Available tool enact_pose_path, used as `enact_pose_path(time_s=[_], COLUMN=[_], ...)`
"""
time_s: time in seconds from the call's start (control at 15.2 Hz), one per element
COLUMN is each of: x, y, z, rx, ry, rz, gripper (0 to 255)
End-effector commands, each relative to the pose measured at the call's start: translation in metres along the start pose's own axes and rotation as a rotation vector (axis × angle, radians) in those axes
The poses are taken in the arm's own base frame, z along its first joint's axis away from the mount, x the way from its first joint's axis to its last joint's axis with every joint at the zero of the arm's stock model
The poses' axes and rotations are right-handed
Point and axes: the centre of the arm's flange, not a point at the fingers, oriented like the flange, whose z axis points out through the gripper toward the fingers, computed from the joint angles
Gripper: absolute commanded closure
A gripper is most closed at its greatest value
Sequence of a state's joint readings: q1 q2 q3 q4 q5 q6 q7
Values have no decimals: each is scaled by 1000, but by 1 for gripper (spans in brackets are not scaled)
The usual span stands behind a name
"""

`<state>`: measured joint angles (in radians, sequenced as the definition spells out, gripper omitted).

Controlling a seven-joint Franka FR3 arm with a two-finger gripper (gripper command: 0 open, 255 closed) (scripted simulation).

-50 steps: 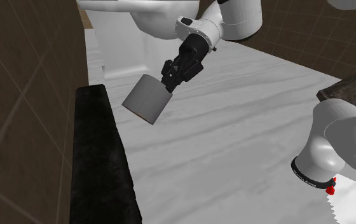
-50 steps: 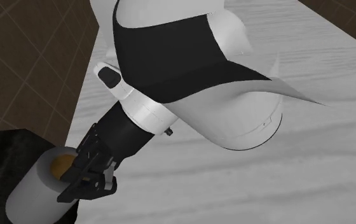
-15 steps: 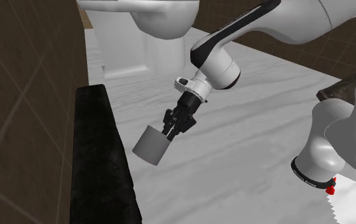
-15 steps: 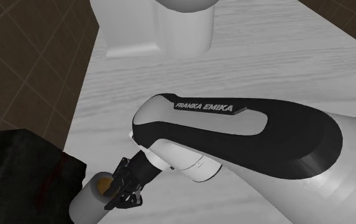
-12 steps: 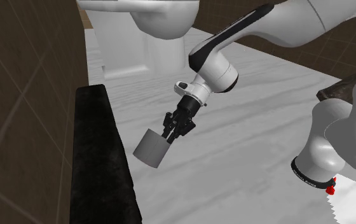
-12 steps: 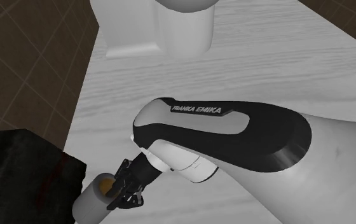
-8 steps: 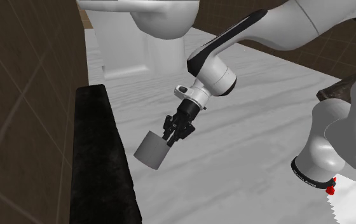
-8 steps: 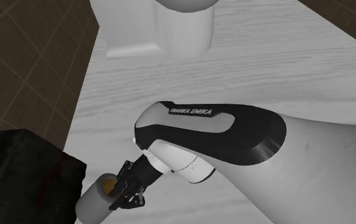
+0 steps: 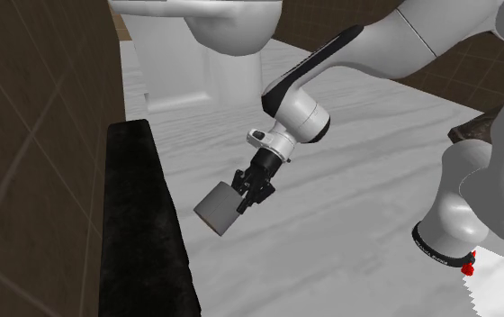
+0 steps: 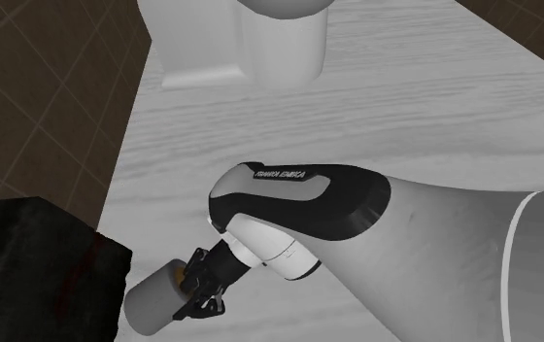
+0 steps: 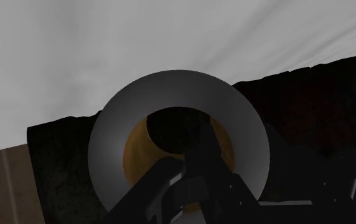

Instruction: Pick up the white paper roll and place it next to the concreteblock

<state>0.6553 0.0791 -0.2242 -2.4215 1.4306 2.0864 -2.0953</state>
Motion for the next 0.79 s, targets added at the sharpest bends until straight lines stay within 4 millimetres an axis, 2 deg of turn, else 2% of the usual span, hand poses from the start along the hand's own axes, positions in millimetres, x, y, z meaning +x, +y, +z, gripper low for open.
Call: enact_pose_path(time_s=[0.0, 0.2, 0.26, 0.59, 0.73], x=[-3, -3, -3, -3, -2], y=[-1, -1, -2, -1, -1], z=[4, 4, 3, 4, -22], rx=[6, 6, 6, 6, 6], ry=[-5, -5, -5, -5, -5], rz=[3, 3, 3, 3, 3], gripper=[255, 255, 0, 0, 0])
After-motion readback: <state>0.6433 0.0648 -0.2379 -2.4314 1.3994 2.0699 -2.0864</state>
